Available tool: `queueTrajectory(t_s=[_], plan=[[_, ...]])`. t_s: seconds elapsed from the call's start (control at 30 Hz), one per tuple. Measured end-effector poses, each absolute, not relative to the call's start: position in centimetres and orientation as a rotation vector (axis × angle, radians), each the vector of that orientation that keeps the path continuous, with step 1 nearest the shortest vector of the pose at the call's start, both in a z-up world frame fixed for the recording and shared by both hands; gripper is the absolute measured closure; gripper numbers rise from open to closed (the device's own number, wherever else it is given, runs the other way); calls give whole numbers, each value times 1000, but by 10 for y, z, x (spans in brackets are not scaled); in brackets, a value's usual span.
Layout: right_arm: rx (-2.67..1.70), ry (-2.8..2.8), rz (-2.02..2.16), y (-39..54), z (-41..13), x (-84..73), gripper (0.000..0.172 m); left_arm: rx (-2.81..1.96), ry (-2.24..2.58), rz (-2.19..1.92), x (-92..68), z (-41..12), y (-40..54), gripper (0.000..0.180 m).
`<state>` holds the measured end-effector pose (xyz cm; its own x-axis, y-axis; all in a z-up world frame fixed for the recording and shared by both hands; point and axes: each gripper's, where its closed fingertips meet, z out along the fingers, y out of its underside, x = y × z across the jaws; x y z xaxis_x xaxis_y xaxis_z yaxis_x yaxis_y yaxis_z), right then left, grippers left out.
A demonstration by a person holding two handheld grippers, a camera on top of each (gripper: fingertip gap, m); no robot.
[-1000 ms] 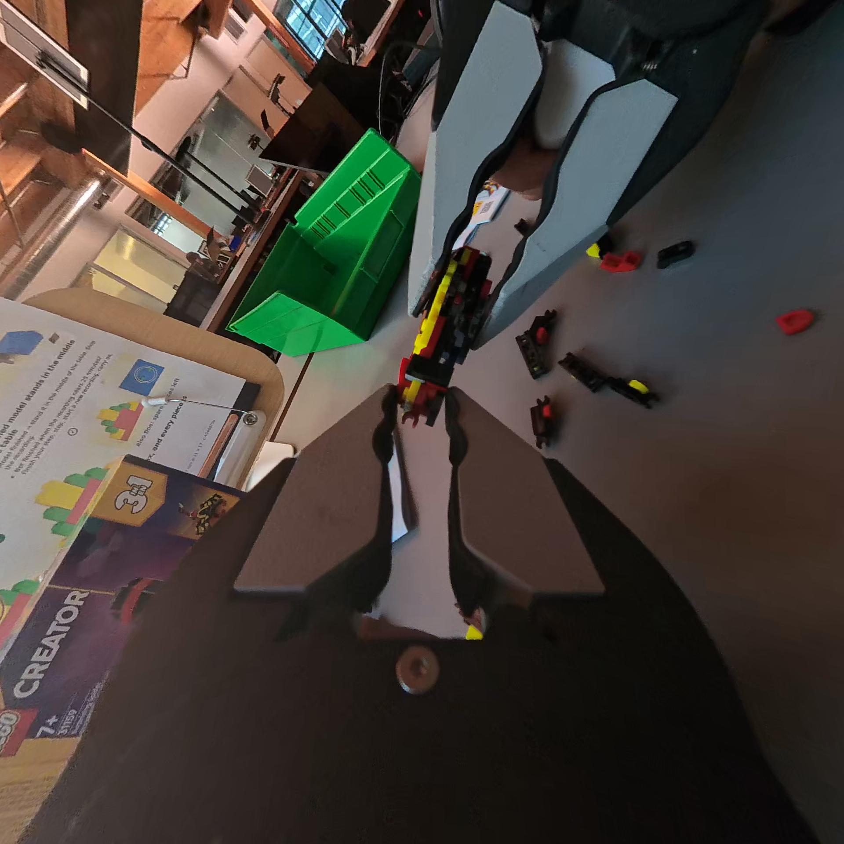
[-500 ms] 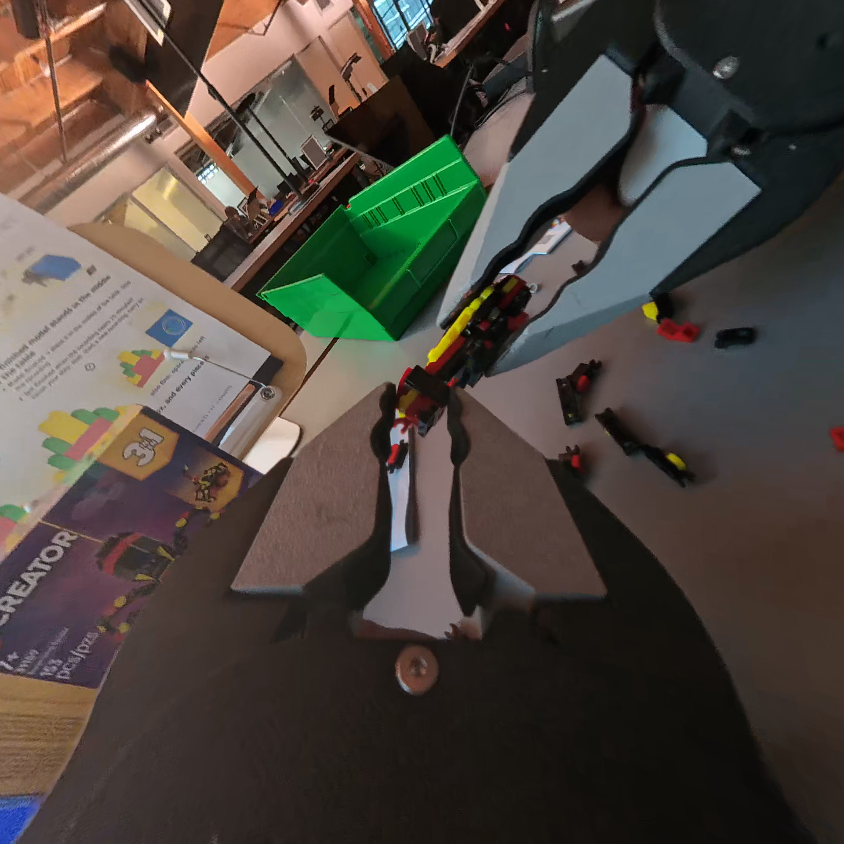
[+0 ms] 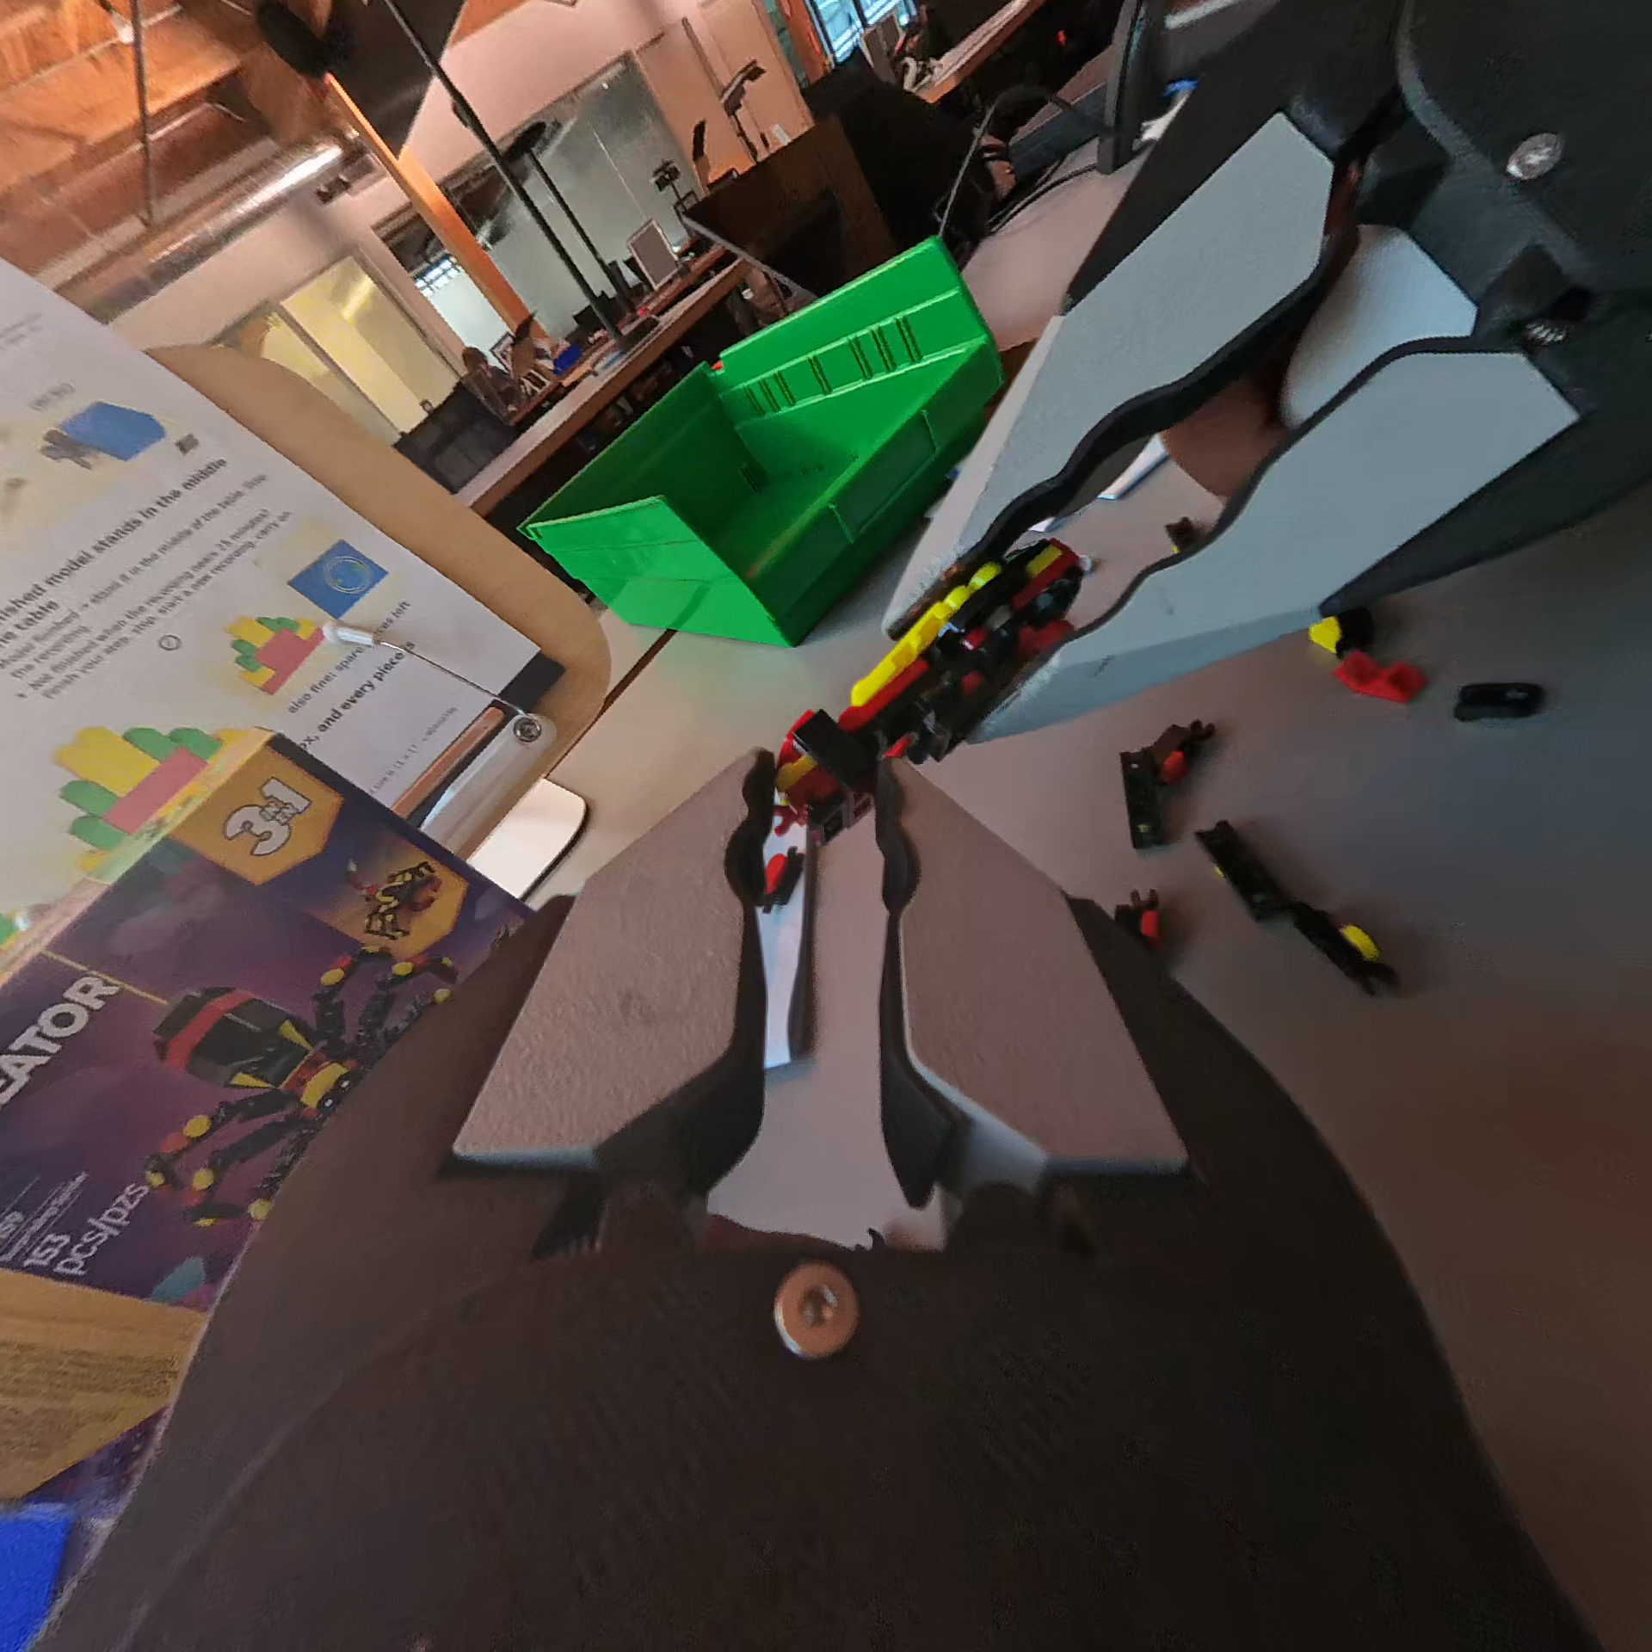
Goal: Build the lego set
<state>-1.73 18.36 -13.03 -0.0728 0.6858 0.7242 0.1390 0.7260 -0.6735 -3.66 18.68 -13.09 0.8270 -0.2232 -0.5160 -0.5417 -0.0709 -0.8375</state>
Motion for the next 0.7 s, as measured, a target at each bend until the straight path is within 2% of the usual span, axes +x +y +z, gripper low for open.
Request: queueTrajectory(t_s=[0.43,0.7], plan=[[-624,-1775,638,173,-143,-4,149,-1512,994,371,-17,-139,165,161],[-527,-1857,714,155,-148,5,150,-1516,1047,166,-9,-146,153,161]])
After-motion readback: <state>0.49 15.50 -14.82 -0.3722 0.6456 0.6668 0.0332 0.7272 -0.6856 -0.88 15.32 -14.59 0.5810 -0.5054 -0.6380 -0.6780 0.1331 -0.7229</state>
